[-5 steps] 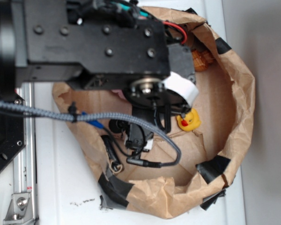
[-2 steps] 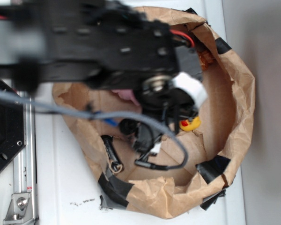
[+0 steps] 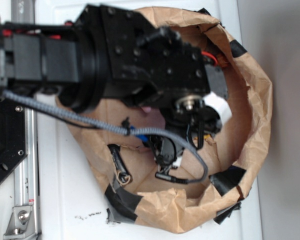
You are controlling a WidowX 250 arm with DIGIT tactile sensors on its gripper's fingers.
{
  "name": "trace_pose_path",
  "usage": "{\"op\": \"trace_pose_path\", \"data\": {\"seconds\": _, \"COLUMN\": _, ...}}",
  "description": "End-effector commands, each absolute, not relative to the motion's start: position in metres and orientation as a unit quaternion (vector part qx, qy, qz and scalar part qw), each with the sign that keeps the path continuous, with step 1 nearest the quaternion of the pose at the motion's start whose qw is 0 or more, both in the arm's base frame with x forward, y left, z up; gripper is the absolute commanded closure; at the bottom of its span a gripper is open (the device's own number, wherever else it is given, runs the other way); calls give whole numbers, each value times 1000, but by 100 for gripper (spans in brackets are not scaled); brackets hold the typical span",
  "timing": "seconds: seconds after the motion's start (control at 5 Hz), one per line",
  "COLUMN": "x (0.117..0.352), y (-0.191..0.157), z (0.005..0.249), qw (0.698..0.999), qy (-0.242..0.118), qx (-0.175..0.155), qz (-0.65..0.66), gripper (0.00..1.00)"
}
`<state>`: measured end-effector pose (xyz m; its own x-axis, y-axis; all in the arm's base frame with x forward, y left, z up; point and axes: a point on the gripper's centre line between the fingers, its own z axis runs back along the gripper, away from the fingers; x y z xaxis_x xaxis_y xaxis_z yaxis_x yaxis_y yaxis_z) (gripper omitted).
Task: Grab the yellow duck.
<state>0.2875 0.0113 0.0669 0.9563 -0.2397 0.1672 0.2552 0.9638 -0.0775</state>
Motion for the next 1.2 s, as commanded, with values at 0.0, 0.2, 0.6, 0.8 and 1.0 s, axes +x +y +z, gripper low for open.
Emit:
{"op": "trace_pose_path", "data": {"seconds": 0.0, "x": 308, "y": -5, "z": 82, "qw": 978, "qy": -129, "qx": -47, "qz": -155, "gripper": 0}}
{"op": "trace_pose_path", "data": {"seconds": 0.2, "x": 319, "y": -6, "z": 70, "qw": 979, "qy": -128, "qx": -39, "qz": -155, "gripper": 0}}
{"op": "trace_pose_path", "data": {"seconds": 0.6, "x": 318, "y": -12, "z": 66, "qw": 976, "qy": -129, "qx": -45, "qz": -167, "gripper": 0}}
{"op": "trace_pose_path", "data": {"seconds": 0.8, "x": 312, "y": -11, "z": 75, "qw": 976, "qy": -143, "qx": -39, "qz": -163, "gripper": 0}}
{"op": "trace_pose_path", "data": {"seconds": 1.0, "x": 308, "y": -6, "z": 91, "qw": 972, "qy": -170, "qx": -35, "qz": -156, "gripper": 0}}
